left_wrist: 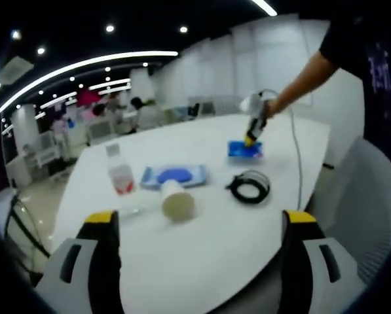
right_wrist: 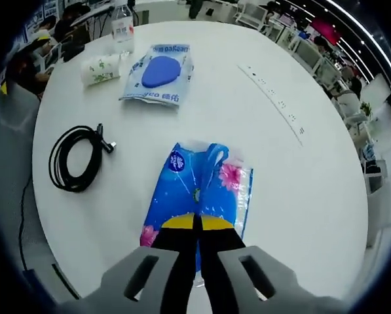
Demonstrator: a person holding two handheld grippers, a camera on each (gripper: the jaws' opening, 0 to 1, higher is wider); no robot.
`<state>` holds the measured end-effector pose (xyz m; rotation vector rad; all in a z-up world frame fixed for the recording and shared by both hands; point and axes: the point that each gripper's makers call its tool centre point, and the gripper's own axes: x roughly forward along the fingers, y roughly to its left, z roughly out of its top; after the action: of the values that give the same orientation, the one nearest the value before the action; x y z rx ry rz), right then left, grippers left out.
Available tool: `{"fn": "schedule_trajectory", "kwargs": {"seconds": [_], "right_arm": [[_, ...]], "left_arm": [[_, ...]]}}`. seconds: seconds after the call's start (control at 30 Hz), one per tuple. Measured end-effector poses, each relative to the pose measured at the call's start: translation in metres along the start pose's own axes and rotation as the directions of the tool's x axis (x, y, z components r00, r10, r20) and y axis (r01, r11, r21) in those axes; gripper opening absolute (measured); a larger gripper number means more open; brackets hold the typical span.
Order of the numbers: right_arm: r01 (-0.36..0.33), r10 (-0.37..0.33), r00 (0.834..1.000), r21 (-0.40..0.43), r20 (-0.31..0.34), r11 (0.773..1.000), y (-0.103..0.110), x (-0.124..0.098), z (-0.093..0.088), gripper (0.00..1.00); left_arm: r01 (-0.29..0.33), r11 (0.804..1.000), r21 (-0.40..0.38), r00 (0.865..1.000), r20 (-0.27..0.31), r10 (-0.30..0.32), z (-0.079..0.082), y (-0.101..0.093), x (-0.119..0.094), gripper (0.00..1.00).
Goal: Arrange the tabletop items into an orderly group along one side of the table until the central work area is clear of visible clutter.
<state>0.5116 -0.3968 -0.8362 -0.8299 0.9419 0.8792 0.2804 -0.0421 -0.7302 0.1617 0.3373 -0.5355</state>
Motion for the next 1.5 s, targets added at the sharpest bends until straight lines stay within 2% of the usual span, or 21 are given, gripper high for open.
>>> {"fn": "schedule_trajectory", "kwargs": {"seconds": [0.1, 0.3, 0.47, 0.53, 0.6, 0.63, 0.77, 0.8, 0.83, 0.9, 0.97, 1.03, 1.1, 1.2, 1.27, 1.3, 1.33, 1.4, 1.43, 1.47, 1.5], "right_arm": [[0.014, -0.014, 1.0, -0.014, 0.002, 1.0, 0.001, 0.0, -0.005, 0.01], [0.066, -0.063, 0.998, -0.115, 0.028, 0.991, -0.008, -0.001, -0.001, 0.01], [0.068, -0.063, 0.997, -0.164, 0.034, 0.984, -0.008, 0.001, 0.0, 0.01], [0.06, -0.051, 0.998, -0.254, 0.042, 0.965, -0.007, 0.002, 0.002, 0.01], [0.05, -0.041, 0.998, -0.292, 0.038, 0.955, -0.005, 0.003, 0.001, 0.01], [0.049, -0.037, 0.998, -0.335, 0.042, 0.941, -0.005, 0.003, 0.002, 0.01], [0.027, -0.009, 0.999, -0.388, 0.05, 0.921, -0.001, 0.005, 0.005, 0.01], [0.026, -0.007, 0.999, -0.413, 0.046, 0.91, -0.001, 0.006, 0.005, 0.01], [0.03, -0.012, 0.999, -0.476, 0.041, 0.879, -0.002, 0.006, 0.005, 0.01], [0.028, -0.009, 0.999, -0.486, 0.04, 0.873, -0.001, 0.008, 0.005, 0.01], [0.04, -0.022, 0.999, -0.524, 0.04, 0.851, -0.004, 0.011, 0.006, 0.01], [0.026, -0.028, 1.0, -0.532, 0.004, 0.846, -0.005, 0.014, 0.0, 0.01], [0.049, -0.063, 0.998, -0.576, -0.005, 0.816, -0.008, 0.017, -0.003, 0.01], [0.066, -0.074, 0.997, -0.557, 0.009, 0.828, -0.009, 0.018, -0.003, 0.01], [0.076, -0.083, 0.996, -0.557, 0.013, 0.827, -0.012, 0.018, -0.003, 0.01], [0.103, -0.118, 0.993, -0.598, 0.014, 0.795, -0.018, 0.017, -0.002, 0.01], [0.108, -0.125, 0.992, -0.603, 0.013, 0.791, -0.019, 0.016, -0.002, 0.01], [0.1, -0.113, 0.993, -0.582, 0.013, 0.807, -0.017, 0.017, -0.002, 0.01], [0.104, -0.117, 0.993, -0.589, 0.017, 0.801, -0.018, 0.016, -0.001, 0.01], [0.118, -0.134, 0.991, -0.608, 0.019, 0.785, -0.021, 0.016, 0.0, 0.01], [0.124, -0.145, 0.989, -0.605, 0.015, 0.786, -0.022, 0.015, 0.0, 0.01]], "left_arm": [[-0.009, 1.0, 0.018, 1.0, -0.011, 0.009, 0.0, -0.002, 0.0, 0.99], [-0.006, 0.999, 0.032, 1.0, -0.018, 0.006, -0.009, 0.004, -0.001, 0.98], [-0.003, 1.0, 0.026, 1.0, -0.019, 0.004, -0.01, 0.004, -0.001, 0.98], [-0.002, 1.0, 0.027, 1.0, -0.025, 0.003, -0.009, 0.003, -0.001, 0.97], [-0.002, 1.0, 0.026, 1.0, -0.022, 0.003, -0.008, 0.002, -0.001, 0.97], [-0.005, 1.0, 0.027, 1.0, -0.025, 0.006, -0.009, 0.003, -0.001, 0.97], [-0.012, 1.0, 0.021, 1.0, -0.024, 0.012, -0.008, 0.004, -0.001, 0.97], [-0.013, 1.0, 0.02, 1.0, -0.028, 0.013, -0.008, 0.004, -0.001, 0.96], [-0.013, 1.0, 0.023, 0.999, -0.031, 0.013, -0.008, 0.003, 0.0, 0.97], [-0.011, 1.0, 0.028, 0.999, -0.033, 0.012, -0.007, 0.001, 0.0, 0.97], [-0.008, 0.999, 0.031, 0.999, -0.035, 0.009, -0.006, -0.001, 0.001, 0.97], [-0.008, 1.0, 0.03, 0.999, -0.039, 0.009, -0.004, -0.002, 0.001, 0.97], [-0.006, 0.999, 0.035, 0.999, -0.043, 0.007, -0.004, -0.003, 0.002, 0.97], [-0.005, 0.999, 0.038, 0.999, -0.044, 0.007, -0.002, -0.004, 0.002, 0.97], [-0.005, 0.999, 0.042, 0.999, -0.045, 0.007, -0.002, -0.004, 0.002, 0.96], [-0.005, 0.999, 0.043, 0.999, -0.046, 0.007, -0.002, -0.004, 0.002, 0.96], [-0.005, 0.999, 0.043, 0.999, -0.045, 0.007, -0.001, -0.003, 0.002, 0.96], [-0.003, 0.999, 0.042, 0.999, -0.048, 0.005, -0.002, -0.004, 0.002, 0.96], [-0.005, 0.999, 0.044, 0.999, -0.053, 0.007, -0.002, -0.004, 0.002, 0.96], [-0.006, 0.999, 0.048, 0.998, -0.055, 0.008, -0.003, -0.004, 0.002, 0.96], [-0.006, 0.999, 0.05, 0.998, -0.055, 0.009, -0.002, -0.004, 0.002, 0.96]]}}
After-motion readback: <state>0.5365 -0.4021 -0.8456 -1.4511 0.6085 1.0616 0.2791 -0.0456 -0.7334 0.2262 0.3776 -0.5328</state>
